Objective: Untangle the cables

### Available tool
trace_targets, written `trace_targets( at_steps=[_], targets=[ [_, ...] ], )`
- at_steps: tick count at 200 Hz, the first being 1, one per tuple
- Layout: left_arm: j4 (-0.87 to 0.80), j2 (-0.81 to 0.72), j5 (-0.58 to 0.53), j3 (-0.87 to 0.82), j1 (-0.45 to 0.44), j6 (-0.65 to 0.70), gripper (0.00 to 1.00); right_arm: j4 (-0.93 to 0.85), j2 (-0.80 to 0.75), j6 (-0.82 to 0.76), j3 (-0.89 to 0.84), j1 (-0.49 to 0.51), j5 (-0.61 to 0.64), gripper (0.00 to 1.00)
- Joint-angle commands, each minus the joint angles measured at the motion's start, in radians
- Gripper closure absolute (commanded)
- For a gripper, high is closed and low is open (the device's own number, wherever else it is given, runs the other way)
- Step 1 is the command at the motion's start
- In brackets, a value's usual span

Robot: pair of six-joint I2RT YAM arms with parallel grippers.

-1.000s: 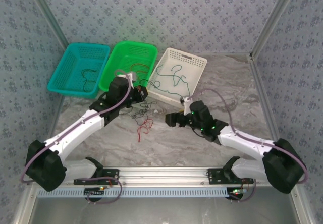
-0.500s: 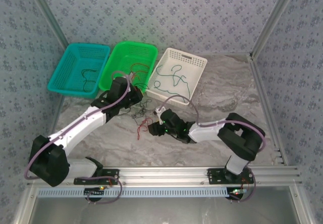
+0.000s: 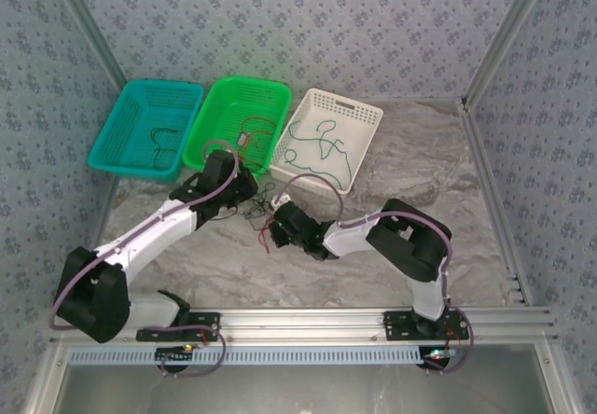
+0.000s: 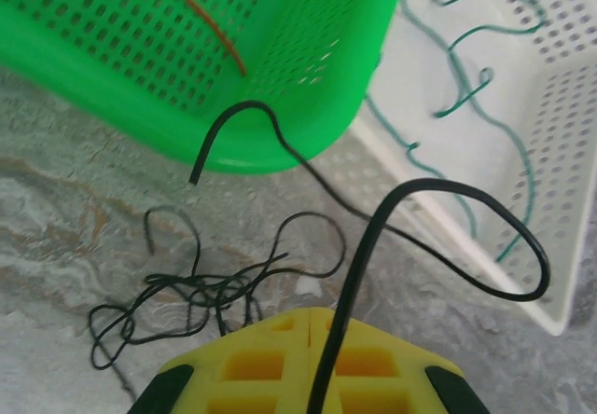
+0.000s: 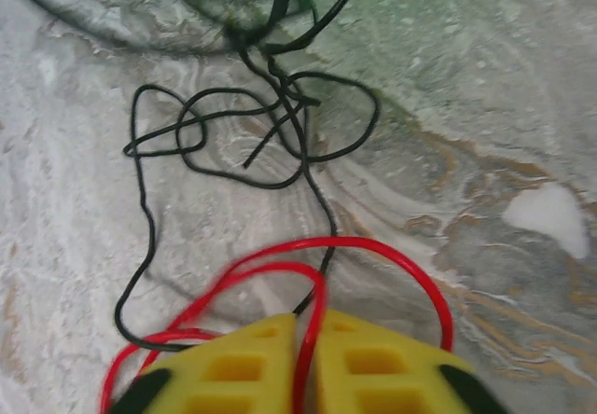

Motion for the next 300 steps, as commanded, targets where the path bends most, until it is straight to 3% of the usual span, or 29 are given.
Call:
trace_targets(
  at_steps=[1,26,60,99,144,190,243,268,300],
  targets=[
    [0.015,0.061,0.000,-0.085,-0.007,-0.034,1.00,-0.081,-0.047,0.004,-0.027,0.004,0.130,0.99],
    [0.121,0.204,0.062,-0.165,-0.053,-0.063,1.00,-0.081,-0.136,0.012,-0.099,-0.006,0.134,1.00],
    [0.125,0.430,0.069,-0.113,-0.089,-0.101,1.00,-0.123,-0.215,0.026,-0.138,-0.005,0.192,1.00],
    [0.144,0.473,0.033,-0.120,-0.095,-0.149,1.00,-0.188,-0.357,0.083,-0.211,-0.032,0.314,1.00],
    [0.135,0.548,0.024,-0.122,-0.108,-0.177,1.00,-0.256,-0.578,0.154,-0.331,-0.148,0.366,1.00],
    [0.159,0.620,0.030,-0.123,-0.127,-0.235,1.00,-0.400,-0.921,0.154,-0.456,-0.354,0.360,1.00],
    [0.172,0.657,0.026,-0.143,-0.127,-0.278,1.00,-0.700,-1.341,0.119,-0.482,-0.710,0.289,1.00],
    [0.175,0.666,0.021,-0.151,-0.127,-0.294,1.00,-0.788,-1.441,0.102,-0.438,-0.889,0.238,1.00],
    [0.176,0.672,0.018,-0.149,-0.127,-0.295,1.00,-0.793,-1.447,0.078,-0.374,-1.090,0.116,1.00]
  ],
)
